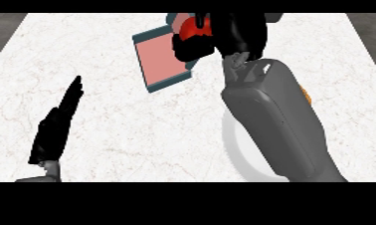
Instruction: Pick the tomato from the plate and place it in the cardboard box
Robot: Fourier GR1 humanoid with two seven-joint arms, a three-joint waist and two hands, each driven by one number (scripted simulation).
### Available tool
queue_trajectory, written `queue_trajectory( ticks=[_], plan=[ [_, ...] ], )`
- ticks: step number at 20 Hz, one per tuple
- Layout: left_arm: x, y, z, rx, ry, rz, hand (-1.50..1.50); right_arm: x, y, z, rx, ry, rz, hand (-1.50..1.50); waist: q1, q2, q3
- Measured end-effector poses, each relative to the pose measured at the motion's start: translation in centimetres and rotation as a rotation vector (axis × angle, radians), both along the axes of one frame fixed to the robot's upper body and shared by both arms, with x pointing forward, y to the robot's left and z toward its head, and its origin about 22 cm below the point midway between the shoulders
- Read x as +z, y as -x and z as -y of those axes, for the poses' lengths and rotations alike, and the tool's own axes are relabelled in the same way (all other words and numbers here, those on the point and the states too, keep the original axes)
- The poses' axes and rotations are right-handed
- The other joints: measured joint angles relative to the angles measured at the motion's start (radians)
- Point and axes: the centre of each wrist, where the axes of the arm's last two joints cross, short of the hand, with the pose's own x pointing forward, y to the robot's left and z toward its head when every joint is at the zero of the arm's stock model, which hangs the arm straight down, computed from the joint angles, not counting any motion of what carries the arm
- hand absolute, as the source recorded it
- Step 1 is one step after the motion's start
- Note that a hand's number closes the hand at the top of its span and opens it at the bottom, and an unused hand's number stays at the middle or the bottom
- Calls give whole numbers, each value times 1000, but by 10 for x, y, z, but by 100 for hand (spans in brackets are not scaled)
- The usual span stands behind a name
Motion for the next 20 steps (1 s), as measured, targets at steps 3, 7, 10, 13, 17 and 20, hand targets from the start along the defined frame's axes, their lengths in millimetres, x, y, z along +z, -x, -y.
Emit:
queue_trajectory(
  ticks=[3, 7, 10, 13, 17, 20],
  plan=[
    [-3, 0, 1, -2, 2, 2, 0, -1, -22, -12, -10, 8, -26, 150, 6, 2, 0],
    [-5, -4, 1, -10, 2, 7, 0, -3, -49, -25, -11, 12, -79, 150, 15, 6, 0],
    [1, -9, 2, -20, 4, 17, 0, -13, -67, -31, -24, 23, -121, 150, 26, 9, -1],
    [0, -12, 9, -29, 3, 19, 0, -23, -80, -35, -26, 36, -160, 150, 32, 12, -1],
    [4, -20, 15, -49, 2, 20, 0, -39, -93, -34, -65, 34, -213, -150, 51, 18, -1],
    [5, -20, 15, -59, 2, 23, 0, -54, -100, -28, -98, 0, -254, -150, 62, 21, -1]
  ],
)
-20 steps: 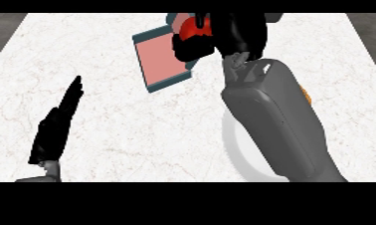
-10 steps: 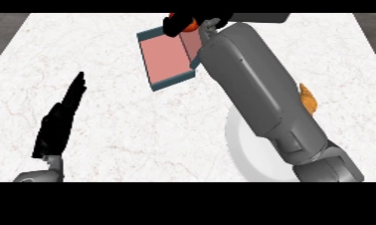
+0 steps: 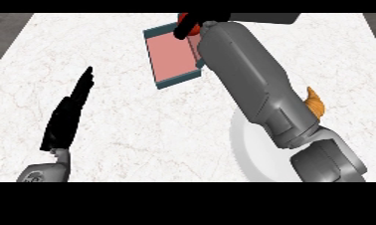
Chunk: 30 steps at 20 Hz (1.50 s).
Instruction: Pick the tomato from the plate and place it in the cardboard box
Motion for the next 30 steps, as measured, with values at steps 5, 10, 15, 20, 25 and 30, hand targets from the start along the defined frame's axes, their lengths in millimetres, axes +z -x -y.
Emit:
queue_trajectory(
  ticks=[5, 10, 15, 20, 25, 30],
  plan=[
    [0, -4, 6, -8, -3, 3, 0, -13, -6, 6, -23, -50, 2, -150, 11, 4, 0],
    [-1, -6, 9, -17, -2, 4, 0, -18, -8, 12, -72, -190, 107, -150, 14, 6, 1],
    [-3, 0, 4, -4, -3, -1, 0, -12, -10, 18, -159, -383, 250, -150, 3, 1, 2],
    [-5, 4, -2, 24, -2, -11, 0, -10, -12, 36, -209, -566, 361, -150, -25, -5, 3],
    [-10, 13, -12, 55, -1, -23, 0, -18, -17, 77, -302, -643, 433, -150, -56, -16, 2],
    [-10, 17, -18, 86, -2, -34, 0, -20, -15, 137, -352, -686, 474, -150, -85, -26, 2]
  ],
)
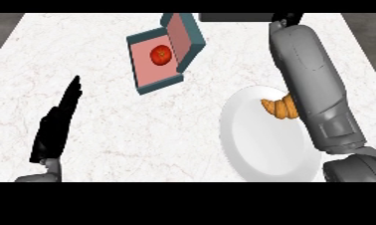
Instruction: Pick the tomato from the plate and place it in the cardboard box
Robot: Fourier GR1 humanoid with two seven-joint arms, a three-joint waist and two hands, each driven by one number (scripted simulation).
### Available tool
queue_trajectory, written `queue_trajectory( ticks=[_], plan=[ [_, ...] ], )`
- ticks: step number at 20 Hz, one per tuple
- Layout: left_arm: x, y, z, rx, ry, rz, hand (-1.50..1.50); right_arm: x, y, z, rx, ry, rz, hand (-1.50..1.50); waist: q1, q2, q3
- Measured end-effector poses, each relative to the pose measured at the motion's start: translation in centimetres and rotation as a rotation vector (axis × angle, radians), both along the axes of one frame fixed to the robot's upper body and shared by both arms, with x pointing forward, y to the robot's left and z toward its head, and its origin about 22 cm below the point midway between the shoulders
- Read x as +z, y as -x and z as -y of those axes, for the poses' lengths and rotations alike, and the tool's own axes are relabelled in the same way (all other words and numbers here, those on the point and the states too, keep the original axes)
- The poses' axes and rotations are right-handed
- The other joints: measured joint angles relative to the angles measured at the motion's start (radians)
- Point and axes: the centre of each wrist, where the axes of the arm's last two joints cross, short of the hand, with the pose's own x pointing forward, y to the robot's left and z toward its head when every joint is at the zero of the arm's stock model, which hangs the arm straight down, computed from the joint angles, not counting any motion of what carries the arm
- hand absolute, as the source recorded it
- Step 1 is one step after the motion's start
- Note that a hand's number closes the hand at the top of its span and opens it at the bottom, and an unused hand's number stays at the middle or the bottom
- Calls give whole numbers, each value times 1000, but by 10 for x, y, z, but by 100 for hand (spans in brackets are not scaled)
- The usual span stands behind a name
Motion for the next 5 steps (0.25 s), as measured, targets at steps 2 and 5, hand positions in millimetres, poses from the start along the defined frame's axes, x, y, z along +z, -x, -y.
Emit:
queue_trajectory(
  ticks=[2, 5],
  plan=[
    [1, 1, -3, 10, -1, -5, 0, -5, 6, 29, -4, -6, 9, -150, -10, -3, 0],
    [2, 4, -2, 17, 1, -5, 0, -12, 23, 65, 12, -3, 12, -150, -16, -6, 0]
  ],
)
